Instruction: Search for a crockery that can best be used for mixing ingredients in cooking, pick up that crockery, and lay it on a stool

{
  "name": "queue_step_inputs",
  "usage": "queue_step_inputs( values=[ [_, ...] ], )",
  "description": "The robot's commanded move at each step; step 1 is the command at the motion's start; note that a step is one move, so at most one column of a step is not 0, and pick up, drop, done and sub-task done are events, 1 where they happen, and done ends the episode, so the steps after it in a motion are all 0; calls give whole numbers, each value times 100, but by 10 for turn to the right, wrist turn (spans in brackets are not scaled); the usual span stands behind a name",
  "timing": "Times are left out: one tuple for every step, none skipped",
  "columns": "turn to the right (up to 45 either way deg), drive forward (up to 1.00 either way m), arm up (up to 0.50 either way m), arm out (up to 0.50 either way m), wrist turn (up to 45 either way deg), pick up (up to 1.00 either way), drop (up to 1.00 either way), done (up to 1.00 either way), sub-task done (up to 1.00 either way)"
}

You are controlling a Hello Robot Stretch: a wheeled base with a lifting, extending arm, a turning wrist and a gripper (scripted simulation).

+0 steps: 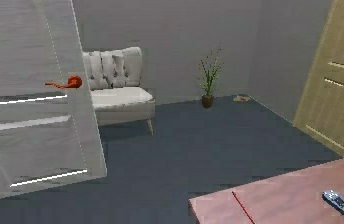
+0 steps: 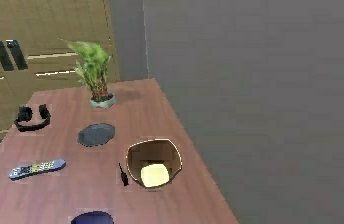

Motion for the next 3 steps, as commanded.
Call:
queue_step_inputs(
  values=[
    [0,0,50,0,0,0,0,0,0],
    [0,0,38,0,0,0,0,0,0],
    [0,0,0,18,0,0,0,0,0]
  ],
)
